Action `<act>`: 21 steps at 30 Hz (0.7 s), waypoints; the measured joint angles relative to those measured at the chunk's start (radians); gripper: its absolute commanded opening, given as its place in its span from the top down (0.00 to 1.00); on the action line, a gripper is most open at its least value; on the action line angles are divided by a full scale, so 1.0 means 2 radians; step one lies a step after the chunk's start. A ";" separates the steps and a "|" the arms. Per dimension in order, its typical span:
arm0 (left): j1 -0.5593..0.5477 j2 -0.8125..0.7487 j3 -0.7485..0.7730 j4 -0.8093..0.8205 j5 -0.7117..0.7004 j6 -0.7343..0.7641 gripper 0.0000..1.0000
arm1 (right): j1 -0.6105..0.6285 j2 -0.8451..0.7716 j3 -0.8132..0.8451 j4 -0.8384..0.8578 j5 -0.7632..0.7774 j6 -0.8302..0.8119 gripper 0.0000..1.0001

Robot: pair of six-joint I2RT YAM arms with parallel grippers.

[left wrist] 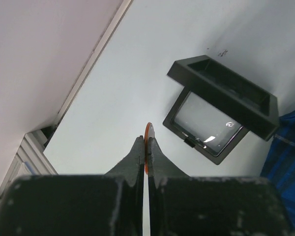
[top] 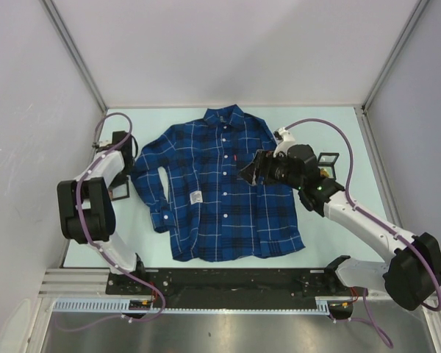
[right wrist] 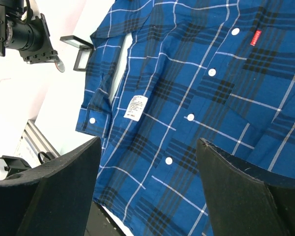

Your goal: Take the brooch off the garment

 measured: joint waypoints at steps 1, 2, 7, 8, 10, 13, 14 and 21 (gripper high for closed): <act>-0.001 0.004 0.004 0.001 0.001 0.000 1.00 | -0.002 0.000 0.000 0.000 0.000 0.000 0.19; -0.001 0.010 0.007 0.003 0.001 0.001 1.00 | -0.003 -0.002 -0.002 0.002 -0.001 0.000 0.19; -0.004 0.027 0.011 0.016 0.004 0.009 1.00 | -0.008 -0.010 -0.009 0.003 -0.001 0.000 0.19; -0.005 0.029 0.012 0.018 0.005 0.010 1.00 | -0.009 -0.012 -0.009 0.003 -0.001 0.000 0.19; -0.006 0.031 0.014 0.022 0.006 0.013 1.00 | -0.011 -0.016 -0.011 0.003 0.000 0.000 0.19; -0.008 0.039 0.022 0.026 0.007 0.014 1.00 | -0.013 -0.022 -0.011 0.003 0.001 0.000 0.19; -0.008 0.043 0.023 0.027 0.007 0.015 1.00 | -0.013 -0.023 -0.012 0.003 0.001 -0.001 0.19; -0.010 0.065 0.032 0.028 0.005 0.017 0.99 | -0.013 -0.025 -0.014 0.003 0.001 -0.001 0.19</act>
